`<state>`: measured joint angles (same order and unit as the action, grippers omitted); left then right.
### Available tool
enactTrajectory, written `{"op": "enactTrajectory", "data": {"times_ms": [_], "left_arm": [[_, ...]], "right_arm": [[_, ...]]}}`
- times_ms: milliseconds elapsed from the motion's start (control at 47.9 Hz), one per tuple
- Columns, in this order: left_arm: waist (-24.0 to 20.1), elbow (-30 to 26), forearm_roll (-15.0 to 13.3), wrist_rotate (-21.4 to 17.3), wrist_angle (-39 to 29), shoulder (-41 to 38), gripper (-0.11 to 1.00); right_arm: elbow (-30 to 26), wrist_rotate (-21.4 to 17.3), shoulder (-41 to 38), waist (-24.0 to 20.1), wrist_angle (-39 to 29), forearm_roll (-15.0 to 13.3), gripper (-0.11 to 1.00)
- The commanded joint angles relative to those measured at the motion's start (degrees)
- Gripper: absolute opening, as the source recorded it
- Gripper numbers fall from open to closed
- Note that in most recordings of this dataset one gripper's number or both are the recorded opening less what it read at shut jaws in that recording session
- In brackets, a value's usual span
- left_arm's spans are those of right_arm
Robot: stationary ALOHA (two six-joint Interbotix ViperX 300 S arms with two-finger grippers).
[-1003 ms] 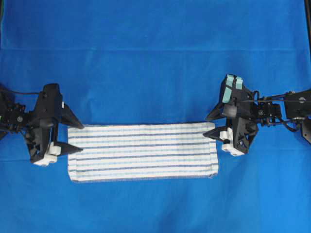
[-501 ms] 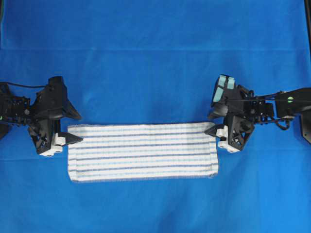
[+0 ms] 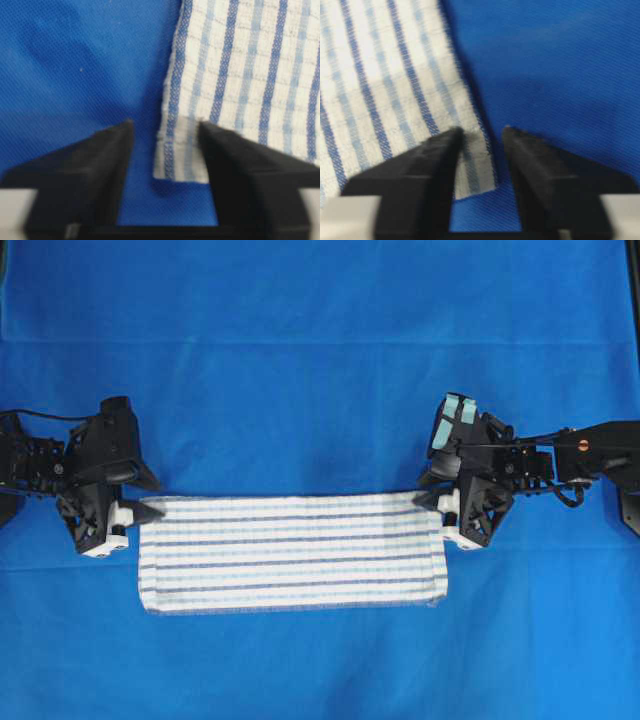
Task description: Fold the blue towel.
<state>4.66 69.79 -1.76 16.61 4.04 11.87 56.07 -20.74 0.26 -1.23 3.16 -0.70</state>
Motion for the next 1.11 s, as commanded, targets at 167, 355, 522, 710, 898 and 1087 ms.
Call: {"op": "enactTrajectory", "data": {"times_ms": [167,355,522,710,898,1087], "left_arm": [[0.70,-1.41,0.09,0.00,-2.55,0.35,0.02],[0.70,-2.11,0.09,-0.44,-3.78,0.70,0.02],[0.79,-3.08,0.09,-0.62,-4.57,2.02,0.02],[0.79,-6.77,0.09,-0.26,-11.16,7.21,0.02],[1.41,-10.55,0.09,-0.09,-19.69,14.06,0.02],[3.16,-12.66,0.09,0.00,-22.50,19.78,0.02]], "right_arm": [[-0.26,0.18,0.35,-0.53,-0.35,-0.09,0.03],[0.09,0.26,1.76,-0.53,-0.35,-0.09,0.03],[0.09,0.26,3.78,-0.53,-0.79,-0.09,0.03],[-0.70,0.26,9.58,-0.53,-5.27,-0.18,0.03],[-2.37,0.26,17.67,-0.53,-12.74,-0.18,0.03],[-4.04,0.26,25.22,-0.53,-19.07,-1.49,0.03]]}}
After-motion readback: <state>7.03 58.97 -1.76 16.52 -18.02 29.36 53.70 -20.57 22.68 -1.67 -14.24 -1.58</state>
